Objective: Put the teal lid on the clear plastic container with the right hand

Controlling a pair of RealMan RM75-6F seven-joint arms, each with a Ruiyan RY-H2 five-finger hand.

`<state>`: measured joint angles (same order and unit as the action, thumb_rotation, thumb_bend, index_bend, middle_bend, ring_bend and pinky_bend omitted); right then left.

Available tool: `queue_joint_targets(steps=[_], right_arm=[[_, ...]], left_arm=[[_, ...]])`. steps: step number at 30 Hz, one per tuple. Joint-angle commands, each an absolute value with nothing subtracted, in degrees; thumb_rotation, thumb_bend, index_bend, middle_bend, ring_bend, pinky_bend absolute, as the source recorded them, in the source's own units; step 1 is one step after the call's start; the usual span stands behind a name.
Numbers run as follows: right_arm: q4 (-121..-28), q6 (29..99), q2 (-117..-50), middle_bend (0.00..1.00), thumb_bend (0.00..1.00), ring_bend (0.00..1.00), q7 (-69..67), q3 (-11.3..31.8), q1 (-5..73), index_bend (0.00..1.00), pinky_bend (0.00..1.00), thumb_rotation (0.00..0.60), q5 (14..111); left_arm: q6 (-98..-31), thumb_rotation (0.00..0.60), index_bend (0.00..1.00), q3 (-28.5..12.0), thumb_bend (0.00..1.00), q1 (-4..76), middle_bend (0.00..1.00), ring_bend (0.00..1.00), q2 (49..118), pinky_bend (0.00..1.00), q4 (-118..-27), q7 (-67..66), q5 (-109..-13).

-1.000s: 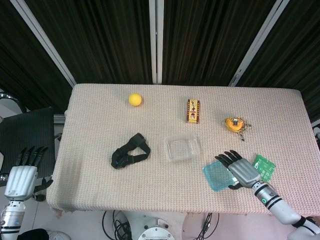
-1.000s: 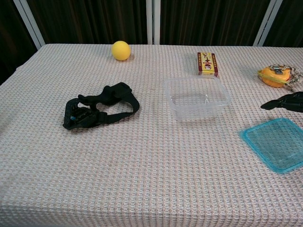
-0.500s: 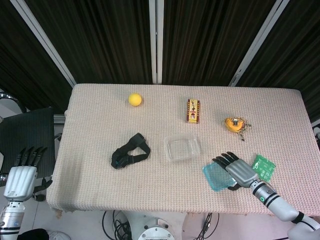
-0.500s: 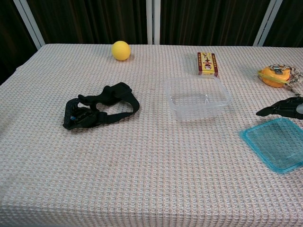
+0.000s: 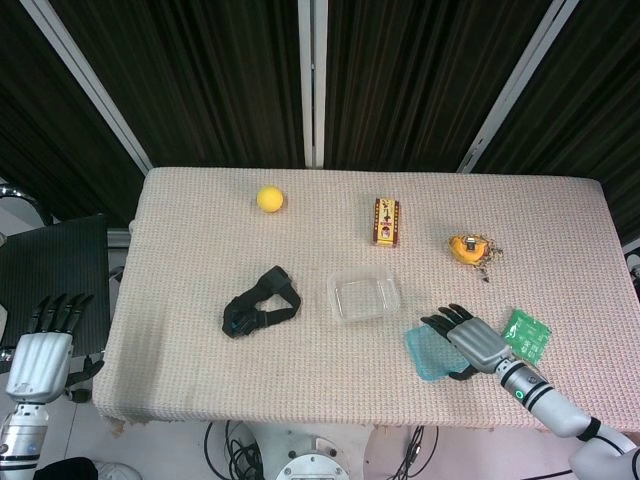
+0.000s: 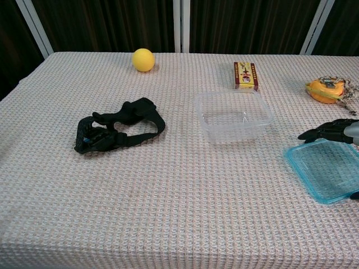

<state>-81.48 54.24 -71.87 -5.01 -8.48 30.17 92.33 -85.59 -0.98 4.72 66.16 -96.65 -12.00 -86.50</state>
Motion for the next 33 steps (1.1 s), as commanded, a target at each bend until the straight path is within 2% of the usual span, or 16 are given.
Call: queue_joint_targets(steps=[1,7,16,27,33], right_arm=[[-81.27,56.92,-71.88,0.3,0.23,0.0,-5.86,-8.09,29.06,0.17,0.0,0.6,93.02],[-83.84,55.65,-71.06,0.32,0.27,0.0,-7.44,-7.17,30.33,0.22,0.0,0.6,92.87],[-87.03,45.32,-72.63,0.32,0.28,0.0,-8.26,-5.04,37.29,0.22,0.0,0.6,91.52],[-81.7,44.48,-76.89,0.29,0.28,0.0,-11.75,-0.09,40.35,0.21,0.0,0.6,87.84],[-84.91,44.38,-73.76,0.29,0.28,0.0,-10.04,-0.39,40.41,0.2,0.0,0.6,87.18]], left_arm=[[-85.55,0.6,0.09,-0.99,0.0,4.74,0.09,0.03,66.13,0.0,-96.63,-11.95,-86.53],[-84.99,0.6,0.1,-1.07,0.0,5.18,0.09,0.03,66.22,0.0,-96.59,-11.84,-86.78],[-85.71,0.6,0.1,-0.73,0.0,4.75,0.09,0.03,66.06,0.0,-96.92,-11.81,-87.38],[-85.17,0.6,0.1,-0.83,0.0,4.83,0.09,0.03,66.09,0.0,-96.2,-11.08,-86.94],[-84.88,0.6,0.1,-0.74,0.0,4.72,0.09,0.03,66.29,0.0,-95.84,-10.65,-86.49]])
